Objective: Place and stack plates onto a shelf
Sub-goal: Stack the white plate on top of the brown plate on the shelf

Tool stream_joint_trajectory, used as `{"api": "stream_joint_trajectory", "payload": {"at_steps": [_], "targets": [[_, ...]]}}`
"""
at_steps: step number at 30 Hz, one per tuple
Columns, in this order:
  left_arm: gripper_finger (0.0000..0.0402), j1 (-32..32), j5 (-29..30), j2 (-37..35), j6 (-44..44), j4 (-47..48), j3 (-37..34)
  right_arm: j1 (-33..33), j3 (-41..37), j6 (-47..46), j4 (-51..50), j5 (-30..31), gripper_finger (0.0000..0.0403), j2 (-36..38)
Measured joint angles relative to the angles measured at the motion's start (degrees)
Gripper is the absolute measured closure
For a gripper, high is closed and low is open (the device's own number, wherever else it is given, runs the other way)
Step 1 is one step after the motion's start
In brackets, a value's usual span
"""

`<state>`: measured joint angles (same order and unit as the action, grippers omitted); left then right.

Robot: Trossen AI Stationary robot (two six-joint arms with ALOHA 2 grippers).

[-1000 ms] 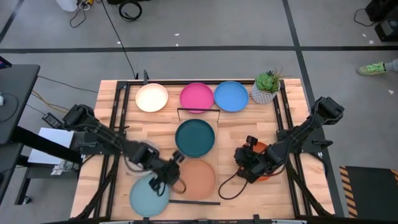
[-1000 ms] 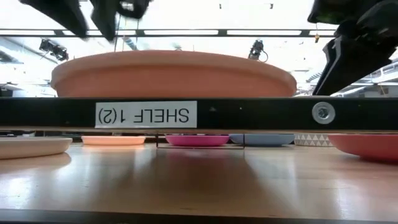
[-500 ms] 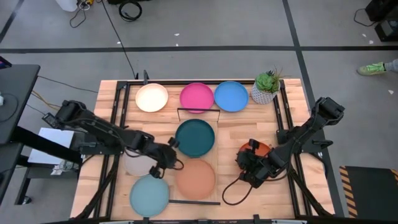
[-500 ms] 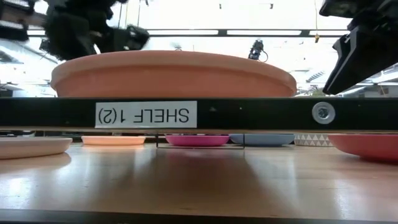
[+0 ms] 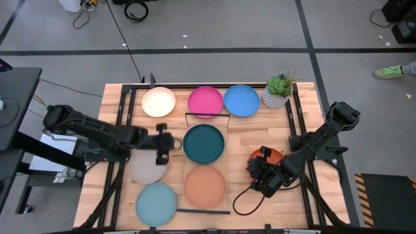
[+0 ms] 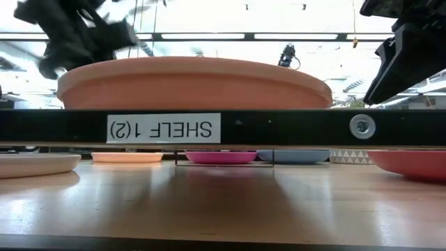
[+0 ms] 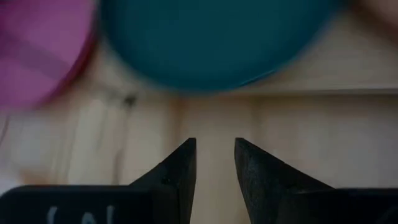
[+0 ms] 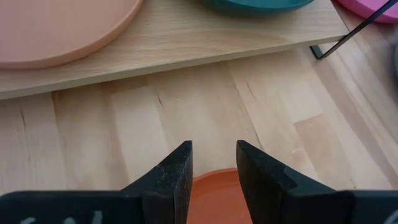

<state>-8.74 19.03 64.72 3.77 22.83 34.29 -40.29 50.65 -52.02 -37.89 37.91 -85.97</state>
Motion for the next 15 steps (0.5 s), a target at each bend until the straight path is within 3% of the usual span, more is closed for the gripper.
{"api": "stream_joint_trajectory", "payload": {"at_steps": [5,10,15], "targets": [[0.0286,12.3,-1.9,0.1,1.6,2.1,-0.3,0.4,0.0,1.9,0.6,0.2,0.0273,0.0],[0.0286,25.1,-4.5,0.9,-3.1,3.9,-0.3,0.8,0.0,2.8,0.8,0.2,0.0273,0.0],[0.0273,33.3,-5.4,4.4,-6.5,2.4,-0.3,0.8,0.0,4.0,0.9,1.4,0.0273,0.0]]}}
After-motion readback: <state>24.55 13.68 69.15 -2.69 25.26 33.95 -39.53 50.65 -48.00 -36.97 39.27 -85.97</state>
